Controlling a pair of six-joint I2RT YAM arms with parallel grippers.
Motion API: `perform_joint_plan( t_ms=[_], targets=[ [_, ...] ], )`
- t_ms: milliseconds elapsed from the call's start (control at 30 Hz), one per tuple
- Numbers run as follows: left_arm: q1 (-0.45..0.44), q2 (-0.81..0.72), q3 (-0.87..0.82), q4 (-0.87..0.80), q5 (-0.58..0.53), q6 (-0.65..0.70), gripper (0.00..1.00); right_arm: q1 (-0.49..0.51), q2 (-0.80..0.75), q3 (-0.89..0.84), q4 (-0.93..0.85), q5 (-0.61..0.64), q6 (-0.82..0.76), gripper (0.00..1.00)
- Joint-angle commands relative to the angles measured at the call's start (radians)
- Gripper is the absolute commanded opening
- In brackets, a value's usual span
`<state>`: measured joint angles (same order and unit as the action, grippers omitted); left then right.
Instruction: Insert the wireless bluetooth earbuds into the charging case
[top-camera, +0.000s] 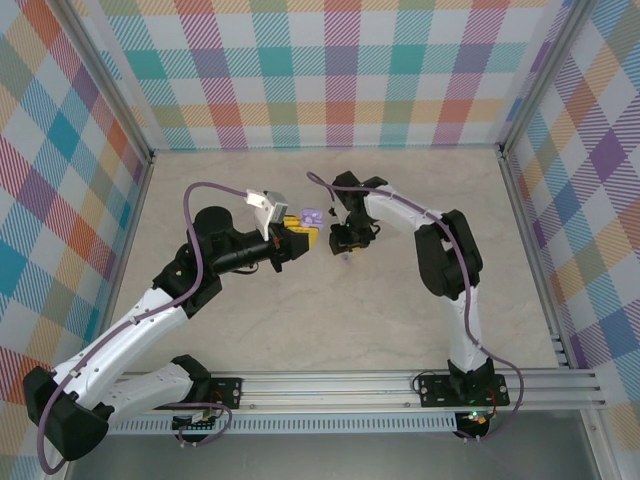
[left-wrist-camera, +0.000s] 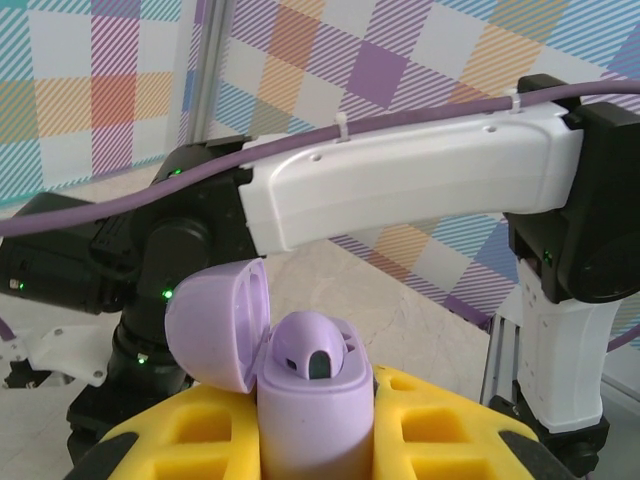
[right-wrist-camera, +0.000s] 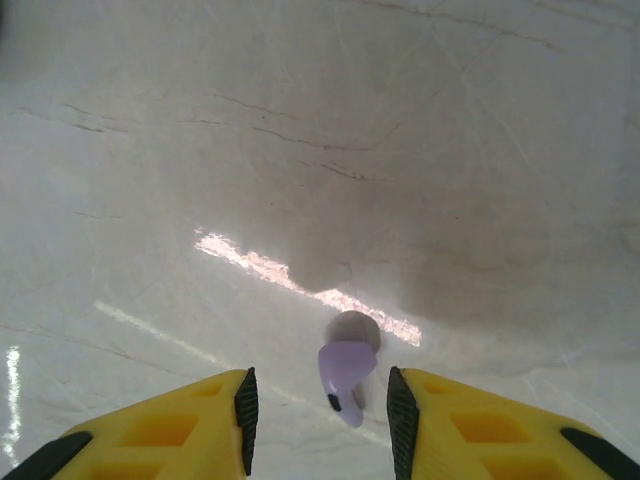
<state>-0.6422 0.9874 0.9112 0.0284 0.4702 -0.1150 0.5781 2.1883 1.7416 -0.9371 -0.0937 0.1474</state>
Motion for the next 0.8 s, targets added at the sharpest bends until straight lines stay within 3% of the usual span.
perform_joint_plan(
  t_ms=[0, 767],
  targets=[
    [-0.015, -0.004, -0.003, 0.033, 0.016, -0.003, 0.19, 0.012, 0.028, 0.04, -0.051, 0.048, -0.022, 0.41],
    [-0.016, -0.01, -0.013, 0.032, 0.008, -0.002, 0.19, 0.055, 0.108, 0.08, -0.094, 0.133, -0.022, 0.35]
  ],
)
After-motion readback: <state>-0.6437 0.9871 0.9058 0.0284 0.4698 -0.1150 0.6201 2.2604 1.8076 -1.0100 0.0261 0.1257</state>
